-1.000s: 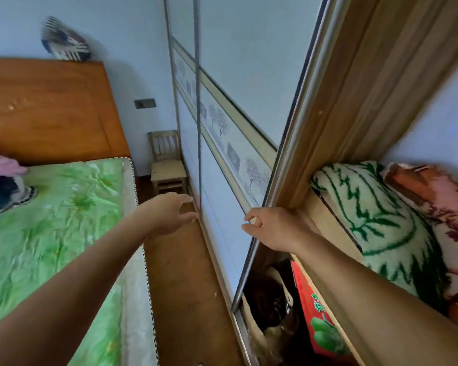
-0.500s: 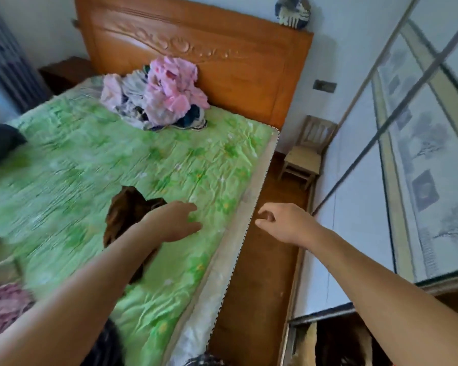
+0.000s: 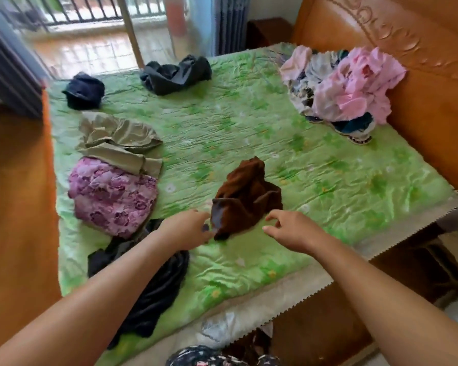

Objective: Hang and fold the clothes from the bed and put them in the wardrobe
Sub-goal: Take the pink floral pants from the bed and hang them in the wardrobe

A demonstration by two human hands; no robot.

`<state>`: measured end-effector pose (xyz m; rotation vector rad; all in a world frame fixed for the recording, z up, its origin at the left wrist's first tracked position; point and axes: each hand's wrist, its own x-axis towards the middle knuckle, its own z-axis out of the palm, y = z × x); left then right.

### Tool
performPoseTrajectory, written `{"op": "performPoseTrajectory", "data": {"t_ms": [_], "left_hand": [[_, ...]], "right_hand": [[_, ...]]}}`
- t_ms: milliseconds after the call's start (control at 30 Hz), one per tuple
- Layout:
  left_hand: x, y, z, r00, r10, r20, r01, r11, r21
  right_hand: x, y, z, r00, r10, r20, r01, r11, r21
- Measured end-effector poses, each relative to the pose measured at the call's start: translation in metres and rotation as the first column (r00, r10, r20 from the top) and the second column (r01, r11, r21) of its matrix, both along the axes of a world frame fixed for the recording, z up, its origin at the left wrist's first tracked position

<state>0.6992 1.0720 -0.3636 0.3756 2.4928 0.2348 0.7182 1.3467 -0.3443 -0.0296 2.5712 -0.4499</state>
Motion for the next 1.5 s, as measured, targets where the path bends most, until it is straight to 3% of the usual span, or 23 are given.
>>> {"op": "performPoseTrajectory", "data": {"t_ms": [167, 300, 433, 567, 833, 1133, 1500], "left_hand": [[0.039, -0.064, -0.003, 0.956, 0.291, 0.025, -0.288, 0.953, -0.093], [0.085, -0.092, 0.009, 0.850, 0.527, -0.005, -0.523, 0.843, -0.127], [0.126, -0.107, 0.015, 0.752, 0.659, -0.004, -0.650, 0.740, -0.173], [0.152, -0.119, 0.015, 0.673, 0.739, -0.017, -0.730, 0.661, -0.176], [0.194, -0.167, 0.012, 0.603, 0.798, -0.015, -0.792, 0.596, -0.133], [0.291, -0.330, 0.024, 0.532, 0.843, -0.076, -0.842, 0.518, -0.149], [0.427, -0.475, 0.054, 0.325, 0.933, -0.152, -0.945, 0.315, -0.087]], "right_hand": [[-0.039, -0.074, -0.021, 0.957, 0.289, 0.009, -0.287, 0.954, -0.086], [-0.059, -0.125, -0.023, 0.848, 0.530, 0.001, -0.527, 0.844, -0.103], [-0.068, -0.173, -0.022, 0.751, 0.659, -0.036, -0.659, 0.746, -0.098], [-0.060, -0.203, -0.025, 0.692, 0.719, -0.059, -0.721, 0.685, -0.102], [-0.034, -0.273, -0.025, 0.622, 0.781, -0.060, -0.782, 0.614, -0.103], [0.058, -0.445, -0.002, 0.553, 0.819, -0.153, -0.832, 0.550, -0.065], [0.165, -0.626, 0.025, 0.371, 0.902, -0.220, -0.929, 0.364, -0.075]]}}
